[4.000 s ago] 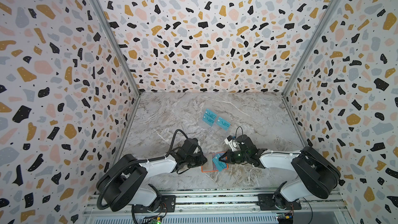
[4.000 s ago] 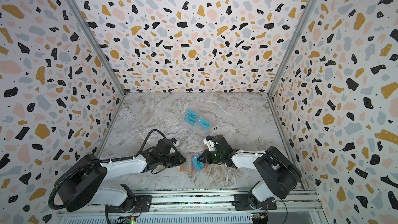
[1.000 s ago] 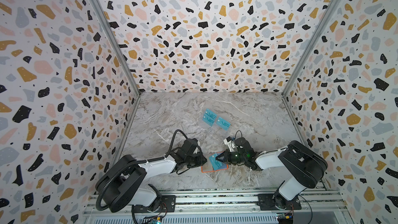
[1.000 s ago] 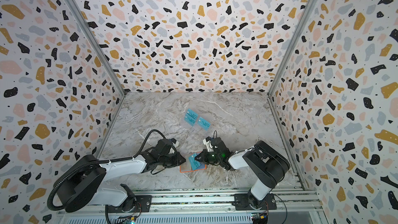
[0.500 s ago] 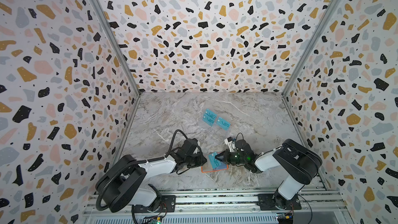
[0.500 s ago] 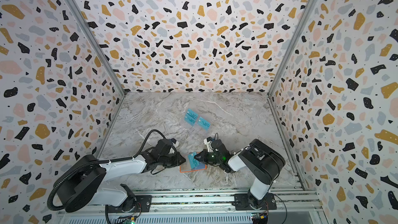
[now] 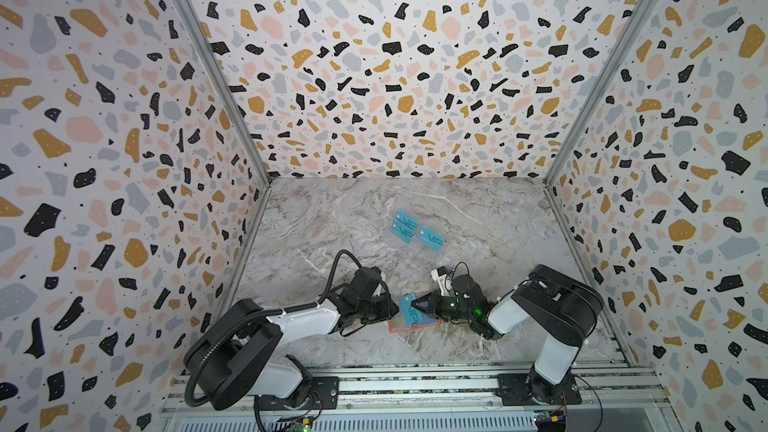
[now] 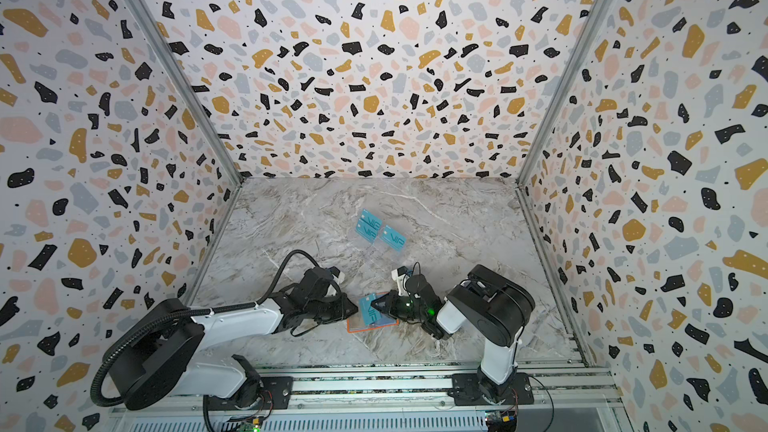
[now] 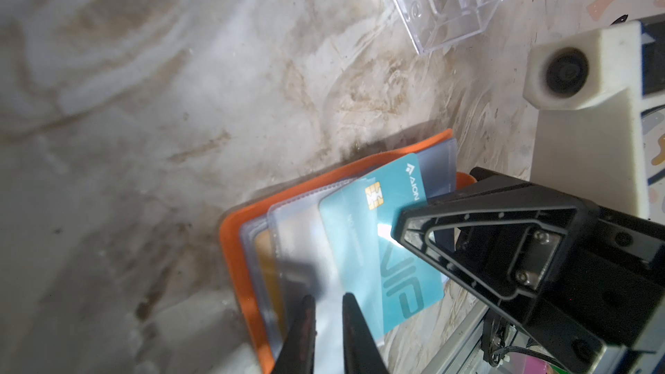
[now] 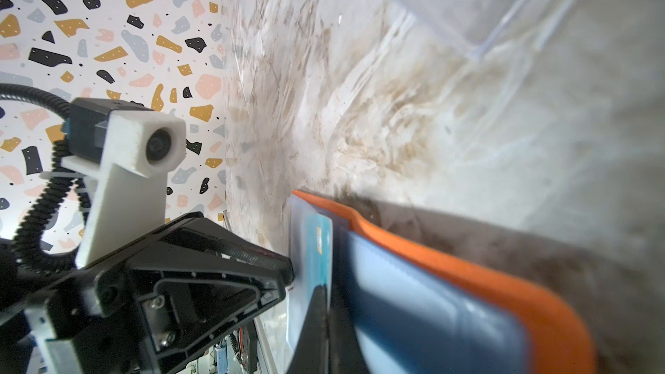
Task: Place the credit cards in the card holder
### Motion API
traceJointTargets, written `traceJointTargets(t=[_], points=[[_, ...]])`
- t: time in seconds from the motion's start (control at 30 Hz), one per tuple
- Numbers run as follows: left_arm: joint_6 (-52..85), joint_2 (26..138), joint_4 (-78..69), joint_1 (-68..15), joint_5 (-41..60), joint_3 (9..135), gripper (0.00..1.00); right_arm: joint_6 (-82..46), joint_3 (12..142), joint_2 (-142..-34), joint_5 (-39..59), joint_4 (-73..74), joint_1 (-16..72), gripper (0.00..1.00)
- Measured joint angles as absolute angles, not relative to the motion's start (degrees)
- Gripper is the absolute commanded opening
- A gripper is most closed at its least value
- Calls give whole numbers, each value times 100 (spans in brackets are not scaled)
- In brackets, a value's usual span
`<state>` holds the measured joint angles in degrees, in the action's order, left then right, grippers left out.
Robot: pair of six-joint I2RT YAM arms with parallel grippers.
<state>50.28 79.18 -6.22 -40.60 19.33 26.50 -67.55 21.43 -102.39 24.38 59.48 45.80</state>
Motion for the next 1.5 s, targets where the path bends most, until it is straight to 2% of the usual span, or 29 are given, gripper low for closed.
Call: traceJointTargets(t=[0.1,0.27,0.4,0.67,0.9,1.07,1.5], points=[[5109,7876,-626,-4060,1933,2620,18,-6770,2150,-10224,2285,5940,4674,2],[5245,7802,-648,-4058,1905,2558,21,-6442,2423,-9887,2012,4984,4886,33],[5336,7741,-635,-4058,1815,2543,22,-6001,2604,-9426,1890,4060,4954,43],[5306,7555,12,-4060,1138,2604,23,-5192,3050,-9037,1743,2497,5039,45],[5295,7426,226,-4056,947,2615,33,-4825,3531,-9131,1710,1717,5245,45],[5404,7439,-202,-4056,1131,2462,36,-4650,3852,-9159,1555,1107,5489,46],[5642,7454,-906,-4042,1304,2187,37,-4425,4775,-9662,1227,220,5828,46]])
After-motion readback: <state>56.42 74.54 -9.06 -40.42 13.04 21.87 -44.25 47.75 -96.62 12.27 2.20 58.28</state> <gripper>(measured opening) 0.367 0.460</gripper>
